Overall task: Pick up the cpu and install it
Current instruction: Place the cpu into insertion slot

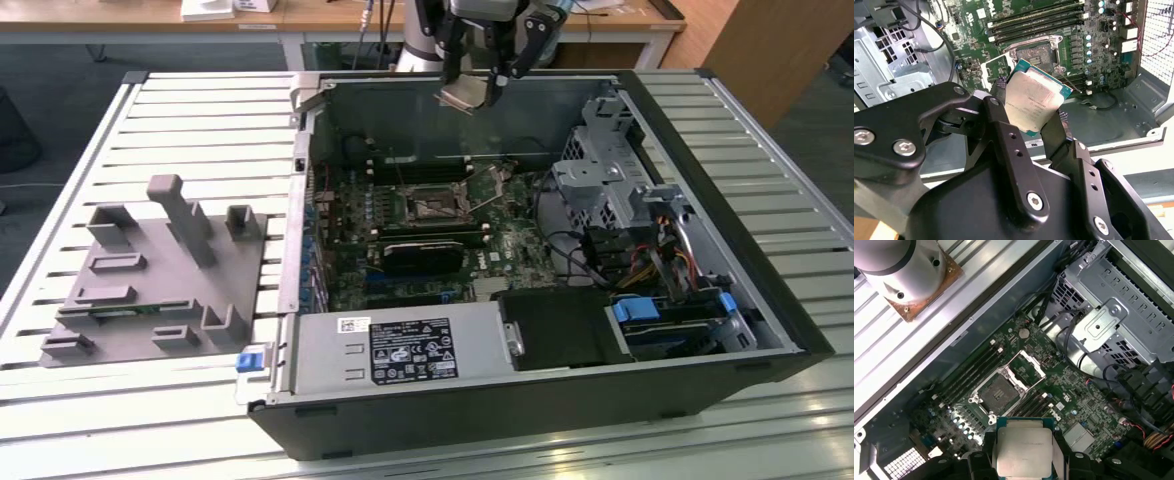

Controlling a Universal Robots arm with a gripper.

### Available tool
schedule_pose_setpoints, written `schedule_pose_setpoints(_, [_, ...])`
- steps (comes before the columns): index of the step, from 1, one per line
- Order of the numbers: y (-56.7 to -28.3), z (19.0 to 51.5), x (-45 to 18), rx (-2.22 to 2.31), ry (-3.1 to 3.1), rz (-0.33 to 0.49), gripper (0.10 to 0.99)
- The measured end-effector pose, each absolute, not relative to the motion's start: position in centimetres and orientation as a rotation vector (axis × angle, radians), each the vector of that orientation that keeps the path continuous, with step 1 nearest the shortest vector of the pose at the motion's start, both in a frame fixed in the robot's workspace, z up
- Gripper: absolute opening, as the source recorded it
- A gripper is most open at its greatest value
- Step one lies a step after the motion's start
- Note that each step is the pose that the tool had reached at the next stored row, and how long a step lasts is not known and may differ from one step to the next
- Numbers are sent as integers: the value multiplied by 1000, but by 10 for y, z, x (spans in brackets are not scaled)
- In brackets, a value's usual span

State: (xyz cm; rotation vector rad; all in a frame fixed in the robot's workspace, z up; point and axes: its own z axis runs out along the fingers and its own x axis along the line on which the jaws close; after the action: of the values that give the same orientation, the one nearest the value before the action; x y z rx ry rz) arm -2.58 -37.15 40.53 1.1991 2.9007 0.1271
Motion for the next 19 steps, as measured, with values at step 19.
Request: schedule_pose_setpoints(19, [-372,405,-31,1331,2839,127,533])
